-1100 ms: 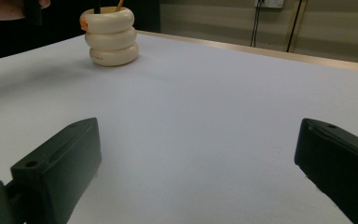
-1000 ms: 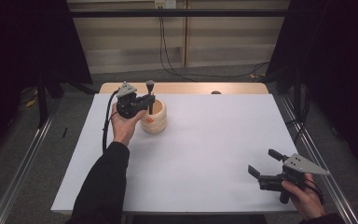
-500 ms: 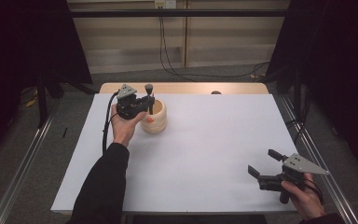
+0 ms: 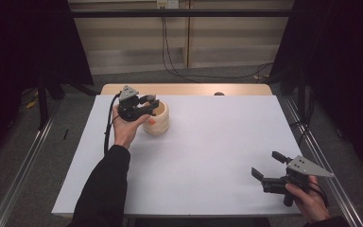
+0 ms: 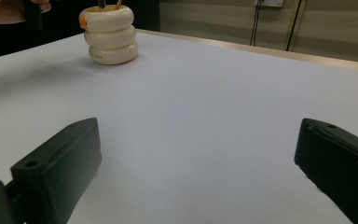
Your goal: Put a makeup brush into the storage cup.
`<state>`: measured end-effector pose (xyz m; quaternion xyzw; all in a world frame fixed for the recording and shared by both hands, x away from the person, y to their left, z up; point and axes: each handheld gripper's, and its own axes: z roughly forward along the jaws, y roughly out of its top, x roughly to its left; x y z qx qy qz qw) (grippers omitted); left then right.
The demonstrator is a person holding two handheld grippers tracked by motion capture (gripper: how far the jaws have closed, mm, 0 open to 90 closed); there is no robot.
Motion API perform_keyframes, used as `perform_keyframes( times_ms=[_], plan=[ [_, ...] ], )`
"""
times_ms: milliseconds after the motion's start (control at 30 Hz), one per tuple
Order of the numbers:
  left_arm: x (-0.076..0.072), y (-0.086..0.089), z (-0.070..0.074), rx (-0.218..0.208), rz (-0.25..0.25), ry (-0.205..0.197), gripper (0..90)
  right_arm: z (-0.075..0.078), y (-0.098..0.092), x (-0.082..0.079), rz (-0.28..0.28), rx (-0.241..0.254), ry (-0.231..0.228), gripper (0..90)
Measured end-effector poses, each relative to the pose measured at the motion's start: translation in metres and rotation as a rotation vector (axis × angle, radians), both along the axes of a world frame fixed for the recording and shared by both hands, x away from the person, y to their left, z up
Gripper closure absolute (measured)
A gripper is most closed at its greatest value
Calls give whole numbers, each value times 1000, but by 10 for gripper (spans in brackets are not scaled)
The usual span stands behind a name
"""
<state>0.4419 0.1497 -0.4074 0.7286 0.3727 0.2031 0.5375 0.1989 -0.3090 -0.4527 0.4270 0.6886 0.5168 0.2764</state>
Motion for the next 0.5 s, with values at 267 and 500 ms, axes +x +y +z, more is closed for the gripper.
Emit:
perform_keyframes(
  times_ms=[267, 500],
  plan=[
    [1, 2, 0, -14, -3, -12, 189, 0, 0, 0, 3, 4, 1, 1],
    [2, 1, 0, -43, -14, -14, 37, 0, -1, 1, 5, 6, 2, 1]
  ],
)
